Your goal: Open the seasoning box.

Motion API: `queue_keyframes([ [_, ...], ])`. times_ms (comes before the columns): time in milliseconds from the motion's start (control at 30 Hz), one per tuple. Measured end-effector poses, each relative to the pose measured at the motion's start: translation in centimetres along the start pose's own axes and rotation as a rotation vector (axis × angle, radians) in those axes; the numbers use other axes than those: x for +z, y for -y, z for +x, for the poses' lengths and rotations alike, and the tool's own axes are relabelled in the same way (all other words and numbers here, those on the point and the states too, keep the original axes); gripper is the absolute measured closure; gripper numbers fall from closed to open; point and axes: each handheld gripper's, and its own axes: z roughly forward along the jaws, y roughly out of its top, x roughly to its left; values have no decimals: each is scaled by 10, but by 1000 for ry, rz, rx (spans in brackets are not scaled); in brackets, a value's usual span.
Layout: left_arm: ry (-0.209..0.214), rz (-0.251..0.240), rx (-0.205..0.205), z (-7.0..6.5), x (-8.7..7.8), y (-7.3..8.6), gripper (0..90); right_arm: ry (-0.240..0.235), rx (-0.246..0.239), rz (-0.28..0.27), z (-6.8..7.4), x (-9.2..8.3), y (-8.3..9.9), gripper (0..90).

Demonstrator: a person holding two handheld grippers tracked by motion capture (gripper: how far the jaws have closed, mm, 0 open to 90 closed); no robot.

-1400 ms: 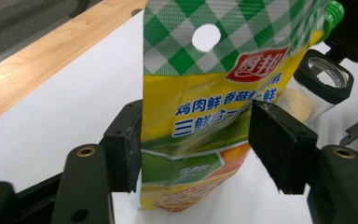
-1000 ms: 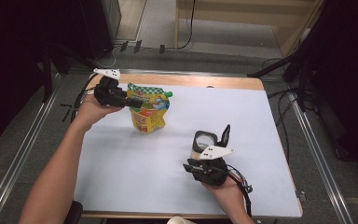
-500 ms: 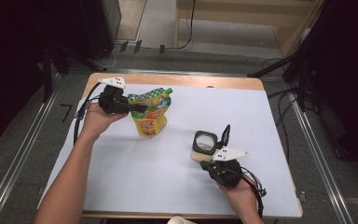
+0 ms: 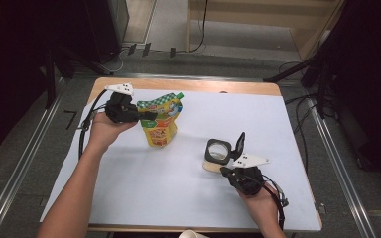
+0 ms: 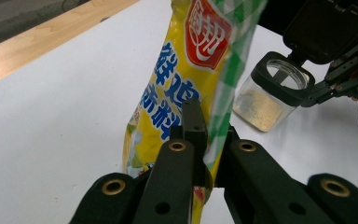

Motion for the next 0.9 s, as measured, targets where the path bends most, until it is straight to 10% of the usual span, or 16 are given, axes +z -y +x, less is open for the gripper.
queue_keyframes([
  [533, 34, -10, 0, -13, -6, -3, 900, 71, 59, 14, -20, 2, 3, 900],
  [900, 45, -23, -15, -27, -19, -16, 900, -36, 12, -13, 7, 10, -6, 897],
])
